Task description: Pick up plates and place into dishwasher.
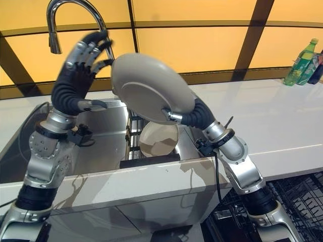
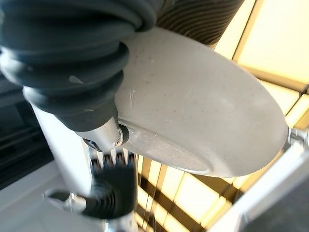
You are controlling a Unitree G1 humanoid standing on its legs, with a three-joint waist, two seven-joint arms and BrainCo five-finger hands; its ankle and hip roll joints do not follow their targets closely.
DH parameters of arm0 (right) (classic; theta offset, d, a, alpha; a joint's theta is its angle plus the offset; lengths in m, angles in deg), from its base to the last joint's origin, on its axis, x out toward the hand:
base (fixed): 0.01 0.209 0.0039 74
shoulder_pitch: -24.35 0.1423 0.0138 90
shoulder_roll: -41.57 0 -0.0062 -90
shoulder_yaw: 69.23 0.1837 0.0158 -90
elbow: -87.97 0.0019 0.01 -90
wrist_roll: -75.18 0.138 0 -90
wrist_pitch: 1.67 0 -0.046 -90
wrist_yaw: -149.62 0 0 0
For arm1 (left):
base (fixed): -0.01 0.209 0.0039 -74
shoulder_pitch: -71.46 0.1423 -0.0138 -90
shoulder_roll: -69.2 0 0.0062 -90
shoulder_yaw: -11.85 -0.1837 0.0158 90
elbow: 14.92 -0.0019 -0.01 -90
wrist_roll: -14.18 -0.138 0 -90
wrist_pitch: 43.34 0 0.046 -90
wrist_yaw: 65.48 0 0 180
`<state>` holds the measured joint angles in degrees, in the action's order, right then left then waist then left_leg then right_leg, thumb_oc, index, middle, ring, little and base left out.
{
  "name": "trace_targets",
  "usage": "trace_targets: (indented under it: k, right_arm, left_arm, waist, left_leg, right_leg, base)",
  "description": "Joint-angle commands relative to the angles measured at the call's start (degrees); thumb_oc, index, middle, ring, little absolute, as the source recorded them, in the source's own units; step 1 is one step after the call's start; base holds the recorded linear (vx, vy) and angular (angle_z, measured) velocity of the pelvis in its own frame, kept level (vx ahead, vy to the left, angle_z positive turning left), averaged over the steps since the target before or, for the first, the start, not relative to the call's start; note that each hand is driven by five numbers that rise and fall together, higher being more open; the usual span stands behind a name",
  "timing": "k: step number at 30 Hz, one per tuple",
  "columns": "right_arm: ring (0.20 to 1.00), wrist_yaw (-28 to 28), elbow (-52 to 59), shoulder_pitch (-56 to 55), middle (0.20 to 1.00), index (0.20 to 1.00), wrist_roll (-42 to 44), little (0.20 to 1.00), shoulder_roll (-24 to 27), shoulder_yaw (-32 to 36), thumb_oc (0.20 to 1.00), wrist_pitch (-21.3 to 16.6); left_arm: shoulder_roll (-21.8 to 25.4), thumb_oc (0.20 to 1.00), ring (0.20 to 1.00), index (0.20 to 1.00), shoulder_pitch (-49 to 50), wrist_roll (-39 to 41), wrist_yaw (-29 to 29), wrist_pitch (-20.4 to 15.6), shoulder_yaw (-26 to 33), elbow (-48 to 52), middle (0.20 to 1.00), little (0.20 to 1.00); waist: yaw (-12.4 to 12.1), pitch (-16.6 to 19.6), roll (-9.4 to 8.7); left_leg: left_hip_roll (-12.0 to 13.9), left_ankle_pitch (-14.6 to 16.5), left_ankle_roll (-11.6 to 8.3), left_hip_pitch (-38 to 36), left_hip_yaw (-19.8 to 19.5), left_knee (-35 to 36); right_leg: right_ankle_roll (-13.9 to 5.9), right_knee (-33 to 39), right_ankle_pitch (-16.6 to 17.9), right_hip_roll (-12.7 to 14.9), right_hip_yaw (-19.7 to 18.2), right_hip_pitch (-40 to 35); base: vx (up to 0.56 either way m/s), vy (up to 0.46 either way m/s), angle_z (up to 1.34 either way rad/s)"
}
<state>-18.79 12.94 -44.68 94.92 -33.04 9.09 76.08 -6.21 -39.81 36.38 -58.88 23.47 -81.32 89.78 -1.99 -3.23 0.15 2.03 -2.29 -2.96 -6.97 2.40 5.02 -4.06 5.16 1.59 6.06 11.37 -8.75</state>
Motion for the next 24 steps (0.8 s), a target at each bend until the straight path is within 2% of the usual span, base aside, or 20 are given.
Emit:
trace_targets:
  k: [1,9,18,21,24]
  right_arm:
    - [0.200,-2.4,1.4,0.9,0.200,0.200,0.1,0.200,-1.7,3.1,0.200,-3.1]
    - [0.200,-3.2,1.8,-0.7,0.200,0.200,-0.3,0.200,-0.2,5.8,0.200,-2.7]
    - [0.200,-4.5,1.9,-3.6,0.200,0.200,-2.5,0.200,2.3,9.7,0.200,-1.7]
    - [0.200,-3.4,1.9,-6.2,0.200,0.200,-4.3,0.200,5.0,13.0,0.200,-0.8]
    - [0.200,-3.4,1.7,-7.5,0.200,0.200,-4.4,0.200,8.2,16.3,0.200,-0.1]
  left_arm:
    - [0.3,1.000,1.000,1.000,-0.7,1.9,-4.8,-3.9,2.5,0.8,1.000,1.000]
    - [0.8,1.000,1.000,1.000,0.6,2.2,-5.9,-4.5,4.5,0.8,1.000,1.000]
    - [1.7,1.000,1.000,1.000,2.9,3.7,-6.7,-5.3,7.1,0.3,1.000,1.000]
    - [2.5,1.000,1.000,1.000,5.1,4.8,-7.0,-6.3,9.7,0.0,1.000,1.000]
    - [2.6,1.000,1.000,1.000,6.4,5.1,-7.6,-6.6,11.3,0.2,1.000,1.000]
  waist:
    - [0.9,3.1,-1.63]
    - [2.0,3.4,-1.76]
    - [3.6,3.5,-1.89]
    - [4.7,3.2,-2.31]
    - [5.2,2.5,-2.96]
  left_leg:
    - [2.2,5.5,-1.35,0.3,0.9,-1.3]
    - [2.8,5.6,-1.67,0.1,2.3,-1.4]
    - [4.5,5.6,-2.17,0.2,3.7,-2.4]
    - [5.3,6.0,-2.83,1.1,5.0,-5.7]
    - [4.7,7.0,-3.15,3.2,4.2,-10.2]
  right_leg:
    - [-4.88,-2.2,-2.1,4.9,-2.1,1.8]
    - [-4.53,-2.4,-2.5,4.2,-2.8,2.3]
    - [-3.29,-3.2,-3.1,1.9,-4.8,3.1]
    - [-2.49,-3.5,-3.0,1.0,-5.8,3.8]
    - [-1.92,-3.5,-2.0,0.9,-7.1,4.3]
  base:
    - [-0.01,-0.009,-0.07]
    - [-0.02,-0.022,-0.05]
    - [-0.02,-0.069,-0.09]
    - [-0.03,-0.095,-0.10]
    - [-0.02,-0.047,-0.22]
